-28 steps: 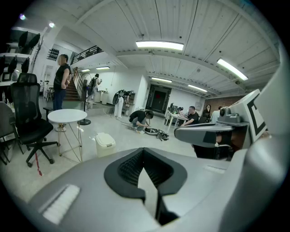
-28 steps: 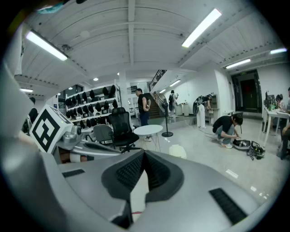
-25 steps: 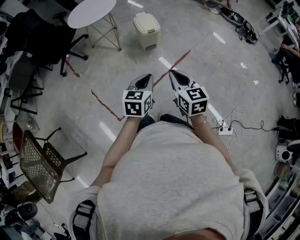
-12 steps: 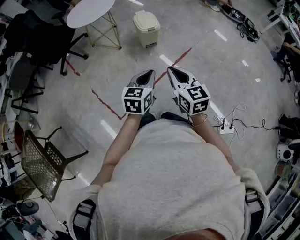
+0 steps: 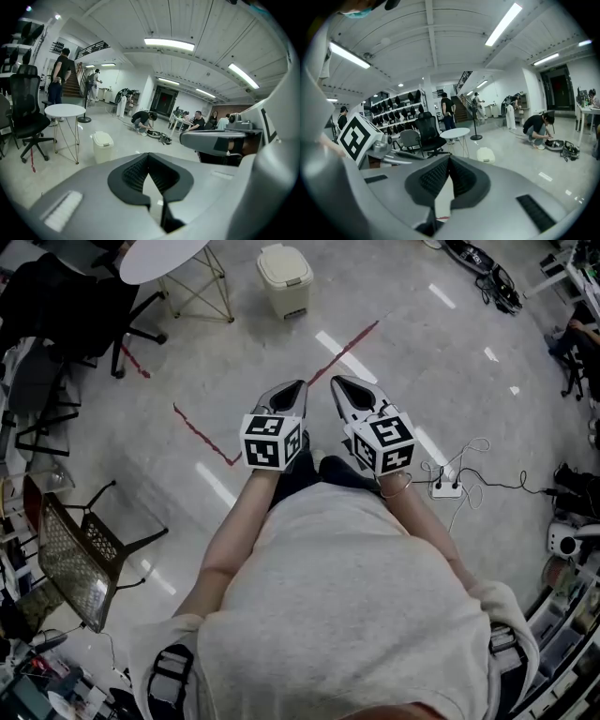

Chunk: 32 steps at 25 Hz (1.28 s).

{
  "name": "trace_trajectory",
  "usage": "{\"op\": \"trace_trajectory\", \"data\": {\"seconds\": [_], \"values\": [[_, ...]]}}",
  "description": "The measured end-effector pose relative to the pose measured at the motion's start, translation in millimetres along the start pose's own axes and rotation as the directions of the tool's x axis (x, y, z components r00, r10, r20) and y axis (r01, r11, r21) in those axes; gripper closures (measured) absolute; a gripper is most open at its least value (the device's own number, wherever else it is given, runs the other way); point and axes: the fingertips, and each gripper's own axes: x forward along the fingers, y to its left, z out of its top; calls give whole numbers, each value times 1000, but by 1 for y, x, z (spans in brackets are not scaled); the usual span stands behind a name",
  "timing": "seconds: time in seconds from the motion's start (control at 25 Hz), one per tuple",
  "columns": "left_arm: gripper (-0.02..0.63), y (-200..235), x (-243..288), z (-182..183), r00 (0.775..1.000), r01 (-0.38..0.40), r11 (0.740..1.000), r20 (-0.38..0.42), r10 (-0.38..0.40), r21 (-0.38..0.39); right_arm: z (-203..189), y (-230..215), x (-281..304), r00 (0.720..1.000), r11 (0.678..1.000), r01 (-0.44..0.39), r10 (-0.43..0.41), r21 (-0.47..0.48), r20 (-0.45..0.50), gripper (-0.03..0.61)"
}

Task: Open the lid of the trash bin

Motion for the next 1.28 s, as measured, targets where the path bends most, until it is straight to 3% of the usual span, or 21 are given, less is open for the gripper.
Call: {"op": "trace_trajectory", "data": {"seconds": [0.36,0.52,0.88,1.08,1.28], "values": [[604,24,19,-4,999,-28,999,-24,27,-21,-14,-16,30,999,999,2,0,41,-44,571],[604,45,44,5,999,-12,1000,-50,12,9,-5,-35,65,999,997,20,-17,76,-44,571],[604,126,119,93,998,50,996,-38,-47,78,51,-89,164,996,994,83,-81,66,-35,571],[604,151,151,123,994,108,985,-50,-102,134,71,-113,203,991,988,133,-131,82,-28,571],[604,184,169,149,993,115,991,-38,-112,75,84,-123,227,985,982,170,-167,78,-41,571]]}}
